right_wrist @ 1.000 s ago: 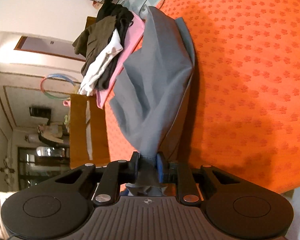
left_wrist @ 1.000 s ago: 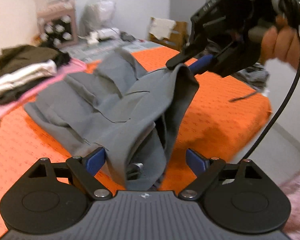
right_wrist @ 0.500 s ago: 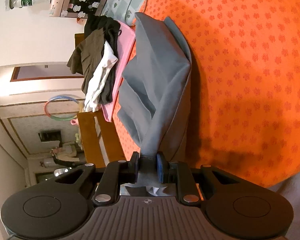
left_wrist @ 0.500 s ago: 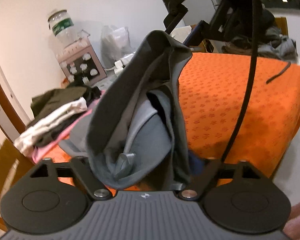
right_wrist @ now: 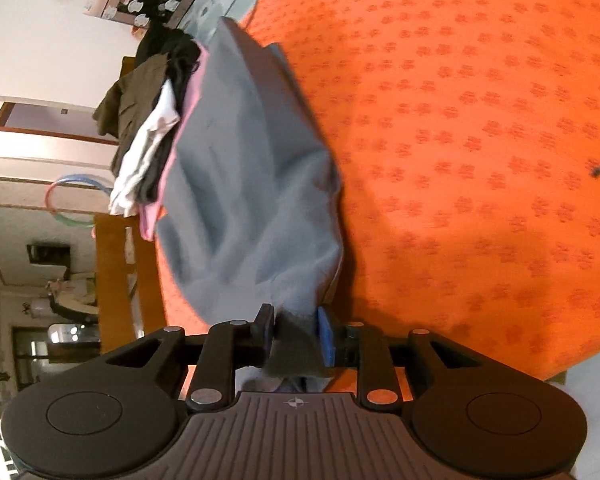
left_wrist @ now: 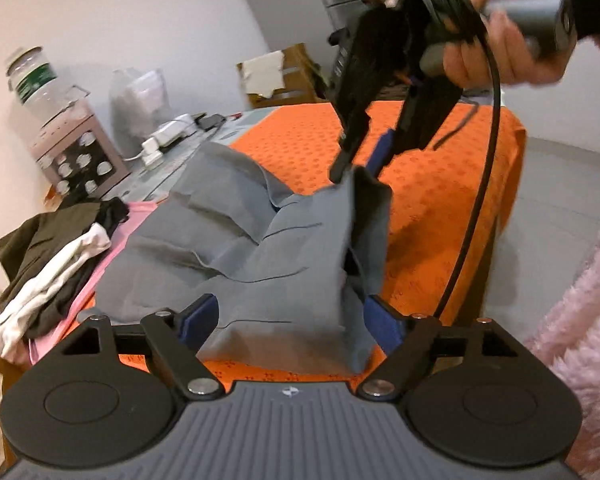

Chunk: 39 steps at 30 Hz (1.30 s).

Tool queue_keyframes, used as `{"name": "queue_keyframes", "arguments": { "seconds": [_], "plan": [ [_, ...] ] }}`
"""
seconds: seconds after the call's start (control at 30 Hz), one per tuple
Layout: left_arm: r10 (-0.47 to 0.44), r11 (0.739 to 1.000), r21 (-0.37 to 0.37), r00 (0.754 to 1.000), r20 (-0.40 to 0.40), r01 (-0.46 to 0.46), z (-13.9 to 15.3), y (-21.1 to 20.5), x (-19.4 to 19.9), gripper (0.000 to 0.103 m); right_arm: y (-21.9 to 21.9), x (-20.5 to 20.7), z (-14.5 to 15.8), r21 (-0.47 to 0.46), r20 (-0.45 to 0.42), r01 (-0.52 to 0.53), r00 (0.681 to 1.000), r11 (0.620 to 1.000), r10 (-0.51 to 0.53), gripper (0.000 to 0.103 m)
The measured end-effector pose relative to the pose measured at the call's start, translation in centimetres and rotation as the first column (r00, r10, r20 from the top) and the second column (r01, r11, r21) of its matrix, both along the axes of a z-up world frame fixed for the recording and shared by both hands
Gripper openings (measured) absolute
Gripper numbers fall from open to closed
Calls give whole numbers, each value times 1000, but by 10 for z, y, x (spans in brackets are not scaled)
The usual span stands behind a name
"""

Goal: Fold clothes

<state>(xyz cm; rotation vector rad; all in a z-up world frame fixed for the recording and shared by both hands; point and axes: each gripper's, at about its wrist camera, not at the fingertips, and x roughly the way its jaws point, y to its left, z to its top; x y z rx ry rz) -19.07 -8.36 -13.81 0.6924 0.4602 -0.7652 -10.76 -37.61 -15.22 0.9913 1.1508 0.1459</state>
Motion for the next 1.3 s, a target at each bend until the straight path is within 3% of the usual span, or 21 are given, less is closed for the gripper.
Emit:
{"name": "queue_keyframes", "arguments": {
  "seconds": [0.17, 0.27, 0.4, 0.47, 0.57, 0.67, 0.8, 0.9, 1.07, 1.1, 1.17, 1.23, 1.3],
  "plan": [
    [-125, 991, 48, 992, -27, 126, -4, 4, 8, 85, -7, -19, 0, -160, 63, 25, 998, 987, -15, 34],
    [-181, 983, 20, 979, -96, 184, 2, 10, 23, 85, -9, -34, 5, -269, 123, 43, 992, 962, -10, 37],
    [-266, 964, -40, 947, -181, 263, 15, 19, 46, 85, -2, -61, 13, -389, 203, 85, 979, 917, -5, 42],
    [-337, 941, -55, 917, -214, 333, 21, 24, 58, 85, 6, -77, 17, -423, 246, 120, 969, 898, -14, 46],
    [-458, 884, -6, 863, -212, 468, 21, 30, 74, 86, 20, -100, 20, -424, 294, 185, 954, 886, -59, 52],
    [-596, 789, 60, 785, -169, 612, 9, 37, 83, 86, 40, -121, 19, -417, 326, 255, 938, 872, -119, 52],
    [-745, 641, 123, 653, -134, 757, -13, 43, 90, 87, 70, -143, 13, -441, 313, 332, 927, 834, -204, 52],
    [-809, 564, 139, 579, -103, 814, -31, 45, 95, 87, 89, -158, 10, -462, 302, 392, 913, 795, -274, 52],
    [-874, 478, 164, 486, -14, 863, -60, 42, 97, 83, 120, -177, 7, -494, 300, 448, 892, 745, -337, 52],
    [-886, 458, 159, 464, 2, 874, -63, 43, 97, 78, 126, -179, 6, -507, 300, 449, 892, 736, -337, 52],
    [-904, 425, 154, 425, 37, 892, -66, 46, 98, 52, 140, -182, 7, -536, 306, 443, 895, 719, -324, 52],
    [-909, 417, 148, 410, 78, 897, -61, 50, 102, 34, 154, -183, 6, -559, 320, 437, 898, 705, -303, 52],
    [-897, 440, 113, 431, 101, 891, -49, 49, 111, 24, 166, -181, 5, -572, 342, 434, 897, 696, -279, 52]
  ]
}}
